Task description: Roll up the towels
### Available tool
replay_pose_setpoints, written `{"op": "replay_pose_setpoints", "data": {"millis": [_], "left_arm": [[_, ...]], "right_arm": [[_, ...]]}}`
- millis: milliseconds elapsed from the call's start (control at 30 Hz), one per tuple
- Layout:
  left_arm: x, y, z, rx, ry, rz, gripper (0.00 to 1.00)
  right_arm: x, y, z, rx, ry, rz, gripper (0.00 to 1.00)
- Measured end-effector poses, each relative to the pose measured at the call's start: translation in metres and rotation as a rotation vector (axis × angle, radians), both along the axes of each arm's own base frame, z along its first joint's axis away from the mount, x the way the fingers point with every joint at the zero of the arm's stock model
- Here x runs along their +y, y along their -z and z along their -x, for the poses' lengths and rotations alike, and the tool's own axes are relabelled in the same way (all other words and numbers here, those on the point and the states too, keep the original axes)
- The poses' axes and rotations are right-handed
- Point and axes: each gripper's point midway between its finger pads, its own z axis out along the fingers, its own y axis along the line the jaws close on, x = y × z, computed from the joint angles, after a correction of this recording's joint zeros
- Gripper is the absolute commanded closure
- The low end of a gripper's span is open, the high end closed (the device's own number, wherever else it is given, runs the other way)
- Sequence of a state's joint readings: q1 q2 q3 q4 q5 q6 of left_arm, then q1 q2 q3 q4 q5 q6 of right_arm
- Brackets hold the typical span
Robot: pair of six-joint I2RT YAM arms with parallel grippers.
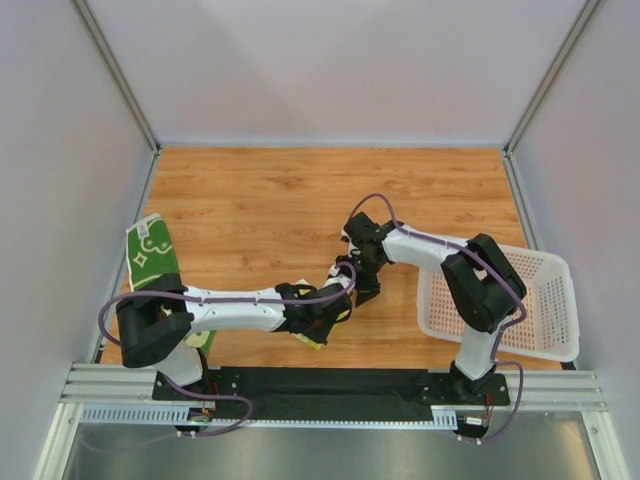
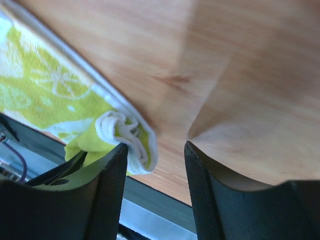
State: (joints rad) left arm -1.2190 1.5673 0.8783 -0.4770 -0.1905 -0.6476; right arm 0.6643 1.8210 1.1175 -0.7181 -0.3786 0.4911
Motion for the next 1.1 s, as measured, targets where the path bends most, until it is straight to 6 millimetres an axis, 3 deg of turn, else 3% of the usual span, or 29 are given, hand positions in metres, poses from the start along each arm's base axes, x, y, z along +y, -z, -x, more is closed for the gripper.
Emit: {"op": "replay_pose_setpoints", "data": {"millis": [200, 367, 600, 800, 1100], "left_arm": [[-0.009, -0.01, 0.01, 0.105, 0.018, 0.085, 0.96], [-0.02, -0.022, 0.01, 0.159, 0.01, 0.183, 0.96], [-0.021, -0.022, 0.001, 0.268, -0.084, 0.345, 0.96], [-0.016, -0.017, -0.005, 0.358, -0.177, 0.439, 0.96], [-0.01, -0.018, -0.011, 0.472, -0.29, 0.531, 0.96]], "right_arm": [[-0.031, -0.009, -0.032, -0.066, 0.053, 0.089, 0.47], [-0.047, -0.035, -0.051, -0.153, 0.076, 0.122, 0.48], [-0.061, -0.069, -0.056, -0.248, 0.1, 0.111, 0.47], [-0.063, -0.086, -0.043, -0.279, 0.101, 0.047, 0.45], [-0.036, -0.084, 0.009, -0.217, 0.033, -0.267, 0.26]]}}
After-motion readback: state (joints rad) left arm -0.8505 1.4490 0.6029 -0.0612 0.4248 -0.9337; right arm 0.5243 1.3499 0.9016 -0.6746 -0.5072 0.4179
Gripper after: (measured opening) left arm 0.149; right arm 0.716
